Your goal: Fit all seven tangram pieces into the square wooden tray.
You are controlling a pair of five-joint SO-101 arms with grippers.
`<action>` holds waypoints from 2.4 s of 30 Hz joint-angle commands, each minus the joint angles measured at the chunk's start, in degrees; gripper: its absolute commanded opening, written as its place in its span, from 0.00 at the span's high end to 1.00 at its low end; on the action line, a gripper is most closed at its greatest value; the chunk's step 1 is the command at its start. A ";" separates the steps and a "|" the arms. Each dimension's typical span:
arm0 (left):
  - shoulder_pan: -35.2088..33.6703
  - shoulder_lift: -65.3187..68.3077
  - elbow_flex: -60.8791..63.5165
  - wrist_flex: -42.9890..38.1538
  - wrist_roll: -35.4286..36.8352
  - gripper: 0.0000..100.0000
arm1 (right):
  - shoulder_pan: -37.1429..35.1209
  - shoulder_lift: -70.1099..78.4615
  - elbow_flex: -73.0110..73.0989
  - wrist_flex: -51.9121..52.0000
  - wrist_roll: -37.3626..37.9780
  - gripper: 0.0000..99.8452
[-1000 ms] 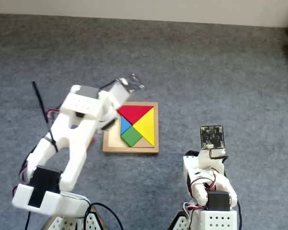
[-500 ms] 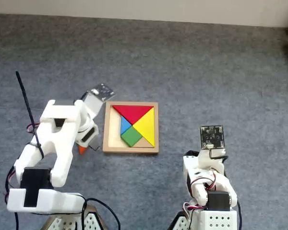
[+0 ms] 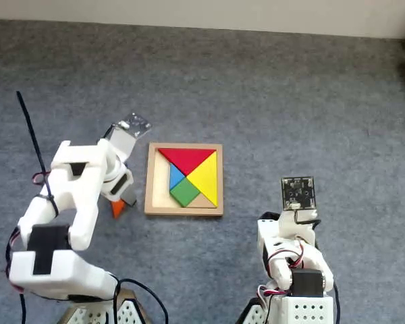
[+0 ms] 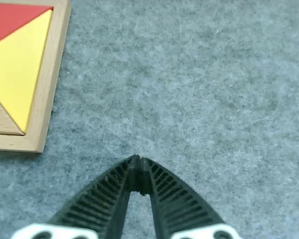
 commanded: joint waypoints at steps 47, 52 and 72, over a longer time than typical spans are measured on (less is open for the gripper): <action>21.49 -8.92 -11.21 3.43 43.43 0.95 | 0.57 -0.48 8.48 -0.04 0.09 0.99; 21.41 -7.08 -11.74 1.93 47.82 0.95 | 0.66 -0.48 8.48 -0.04 0.09 0.99; 18.95 5.32 -20.09 0.88 49.67 0.83 | 2.07 -0.48 8.48 -0.13 0.09 0.99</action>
